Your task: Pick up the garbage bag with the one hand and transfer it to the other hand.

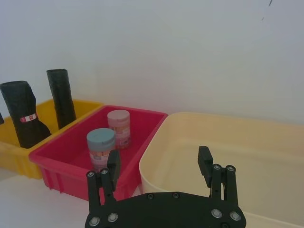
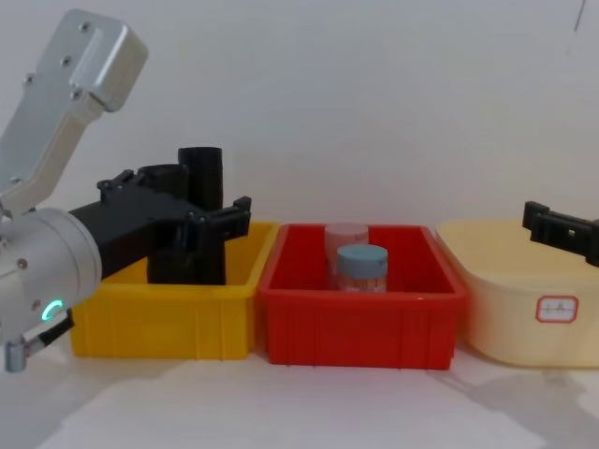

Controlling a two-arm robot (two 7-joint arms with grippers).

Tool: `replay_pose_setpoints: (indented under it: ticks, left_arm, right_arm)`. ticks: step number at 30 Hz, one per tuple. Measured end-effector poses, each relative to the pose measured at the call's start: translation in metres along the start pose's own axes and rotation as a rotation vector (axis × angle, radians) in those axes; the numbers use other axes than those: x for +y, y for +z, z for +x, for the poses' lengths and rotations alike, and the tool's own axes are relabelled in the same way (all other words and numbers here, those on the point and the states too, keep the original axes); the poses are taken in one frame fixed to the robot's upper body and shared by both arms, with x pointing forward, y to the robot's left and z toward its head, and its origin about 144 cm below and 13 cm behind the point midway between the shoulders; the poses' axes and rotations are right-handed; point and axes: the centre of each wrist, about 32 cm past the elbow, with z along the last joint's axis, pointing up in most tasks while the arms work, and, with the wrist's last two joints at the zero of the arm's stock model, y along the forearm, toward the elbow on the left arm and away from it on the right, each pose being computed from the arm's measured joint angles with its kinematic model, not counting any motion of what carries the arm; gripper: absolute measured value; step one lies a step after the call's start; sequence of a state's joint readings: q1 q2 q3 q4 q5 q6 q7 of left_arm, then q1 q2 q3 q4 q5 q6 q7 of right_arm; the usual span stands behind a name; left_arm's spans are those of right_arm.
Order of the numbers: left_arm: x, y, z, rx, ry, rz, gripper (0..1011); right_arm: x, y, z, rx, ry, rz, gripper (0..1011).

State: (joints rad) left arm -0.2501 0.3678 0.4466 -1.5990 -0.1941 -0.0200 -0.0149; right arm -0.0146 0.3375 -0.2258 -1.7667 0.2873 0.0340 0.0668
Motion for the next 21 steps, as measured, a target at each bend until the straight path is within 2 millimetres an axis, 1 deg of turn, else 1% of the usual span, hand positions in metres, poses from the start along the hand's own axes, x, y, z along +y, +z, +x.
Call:
replay_pose_setpoints:
  ticks: [21]
  left_arm:
    - [-0.002, -0.013, 0.027, 0.034, 0.08, 0.006, 1002]
  right_arm:
    - [0.0, 0.0, 0.0, 0.0, 0.0, 0.0, 1001]
